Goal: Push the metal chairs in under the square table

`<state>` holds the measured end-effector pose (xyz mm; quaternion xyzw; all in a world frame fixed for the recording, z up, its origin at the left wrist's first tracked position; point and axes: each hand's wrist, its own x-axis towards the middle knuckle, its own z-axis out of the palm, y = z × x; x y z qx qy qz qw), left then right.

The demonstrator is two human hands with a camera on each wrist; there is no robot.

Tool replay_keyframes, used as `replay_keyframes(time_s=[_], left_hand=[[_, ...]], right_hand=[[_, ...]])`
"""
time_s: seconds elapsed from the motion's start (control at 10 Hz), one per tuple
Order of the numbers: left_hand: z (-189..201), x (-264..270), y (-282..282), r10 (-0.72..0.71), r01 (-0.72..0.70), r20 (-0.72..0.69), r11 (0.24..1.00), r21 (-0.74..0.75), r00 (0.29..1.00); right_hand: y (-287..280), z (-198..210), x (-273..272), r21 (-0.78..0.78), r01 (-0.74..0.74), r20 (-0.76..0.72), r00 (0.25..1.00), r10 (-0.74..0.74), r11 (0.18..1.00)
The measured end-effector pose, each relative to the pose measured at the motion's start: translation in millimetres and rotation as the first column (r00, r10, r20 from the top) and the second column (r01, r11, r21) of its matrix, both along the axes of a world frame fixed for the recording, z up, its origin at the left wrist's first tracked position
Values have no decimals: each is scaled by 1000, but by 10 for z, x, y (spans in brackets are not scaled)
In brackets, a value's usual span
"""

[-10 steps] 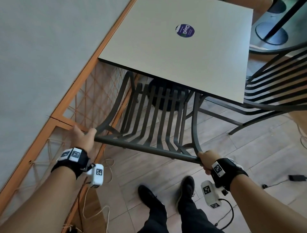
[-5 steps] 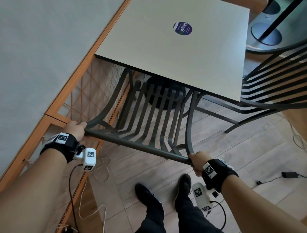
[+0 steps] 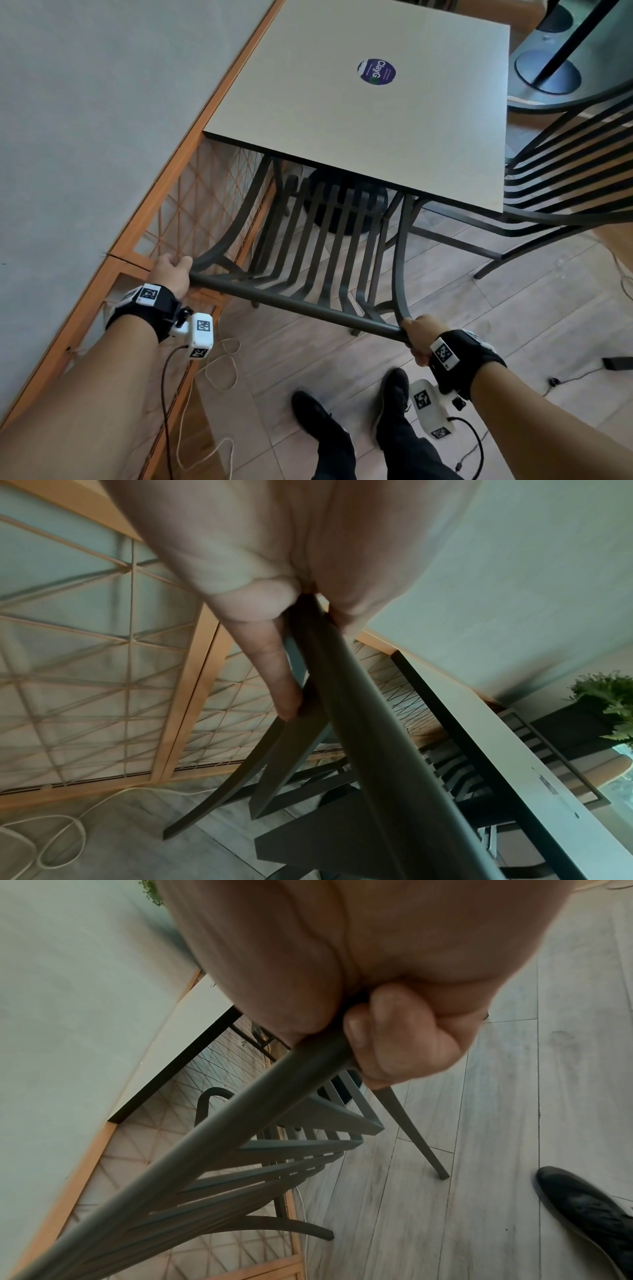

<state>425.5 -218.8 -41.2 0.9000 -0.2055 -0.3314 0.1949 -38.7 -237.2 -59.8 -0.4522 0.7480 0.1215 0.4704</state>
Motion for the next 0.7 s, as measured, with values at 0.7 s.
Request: replay_keyframes(time_s=[0.7], left_hand=[[-104,-988,1407,-164,173,-209,985,24,964]], right_hand=[[-207,393,-624,-159,-515,-100,857,505,842]])
